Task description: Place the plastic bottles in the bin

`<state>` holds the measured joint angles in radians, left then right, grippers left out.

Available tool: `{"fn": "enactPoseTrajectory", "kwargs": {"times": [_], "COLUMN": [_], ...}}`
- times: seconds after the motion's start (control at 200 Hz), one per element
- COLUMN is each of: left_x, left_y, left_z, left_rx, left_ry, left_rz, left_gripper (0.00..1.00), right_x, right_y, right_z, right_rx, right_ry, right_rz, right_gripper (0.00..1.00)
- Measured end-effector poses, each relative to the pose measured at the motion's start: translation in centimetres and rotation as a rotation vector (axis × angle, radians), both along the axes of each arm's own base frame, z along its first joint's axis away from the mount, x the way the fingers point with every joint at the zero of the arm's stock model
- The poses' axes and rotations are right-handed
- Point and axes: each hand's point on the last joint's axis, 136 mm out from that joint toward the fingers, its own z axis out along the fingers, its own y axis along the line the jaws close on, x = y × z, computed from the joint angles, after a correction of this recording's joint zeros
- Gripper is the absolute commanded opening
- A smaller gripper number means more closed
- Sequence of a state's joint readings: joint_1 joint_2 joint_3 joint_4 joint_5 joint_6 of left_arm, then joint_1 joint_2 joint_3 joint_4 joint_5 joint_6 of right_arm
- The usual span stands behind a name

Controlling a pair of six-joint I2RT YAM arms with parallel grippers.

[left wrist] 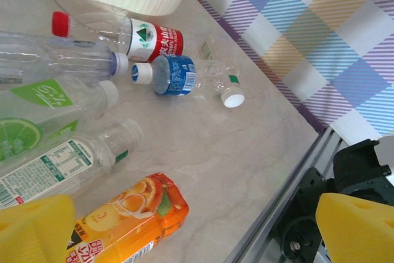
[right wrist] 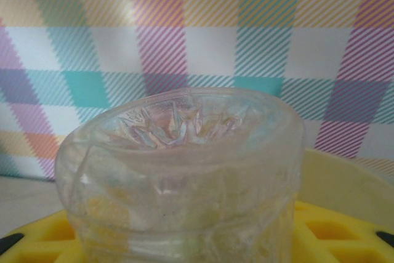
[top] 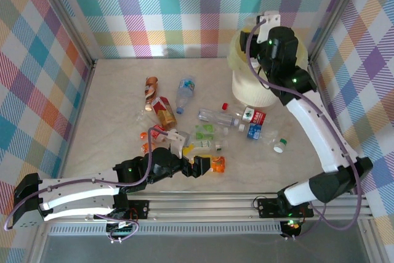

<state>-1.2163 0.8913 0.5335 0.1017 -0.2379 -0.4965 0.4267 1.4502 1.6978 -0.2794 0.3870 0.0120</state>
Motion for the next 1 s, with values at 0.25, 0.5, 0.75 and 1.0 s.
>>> {"fn": "enactPoseTrajectory", "kwargs": {"times": [0.25, 0.5, 0.75, 1.0], "left_x": [0.3, 0.4, 0.5, 0.5], "left_y": [0.1, -0.3, -0.4, -0.4], "left_z": [0.5, 0.2, -0.4, -0.4], "left_rx": [0.026, 0.059, 0.092, 0.097], "left_ry": [-0.009, -0.001, 0.008, 0.001], "left_rz": [0.013, 0.012, 0.01, 0.006], "left_gripper": [1.0, 1.0, 1.0, 1.0], "right_x": [7.0, 12.1, 14.0, 13.7], "right_y": [-3.5, -5.1, -5.5, -6.3], "right_z": [-2.3, -7.3, -12.3, -16.1], "right_rx": [-0.028, -0.07, -0.073, -0.048], "right_ry": [0.047, 0.188, 0.357, 0.506], "right_rz": [-0.139, -0.206, -0.187, -0.171], "right_gripper": [0.51, 0.5, 0.5, 0.5]}}
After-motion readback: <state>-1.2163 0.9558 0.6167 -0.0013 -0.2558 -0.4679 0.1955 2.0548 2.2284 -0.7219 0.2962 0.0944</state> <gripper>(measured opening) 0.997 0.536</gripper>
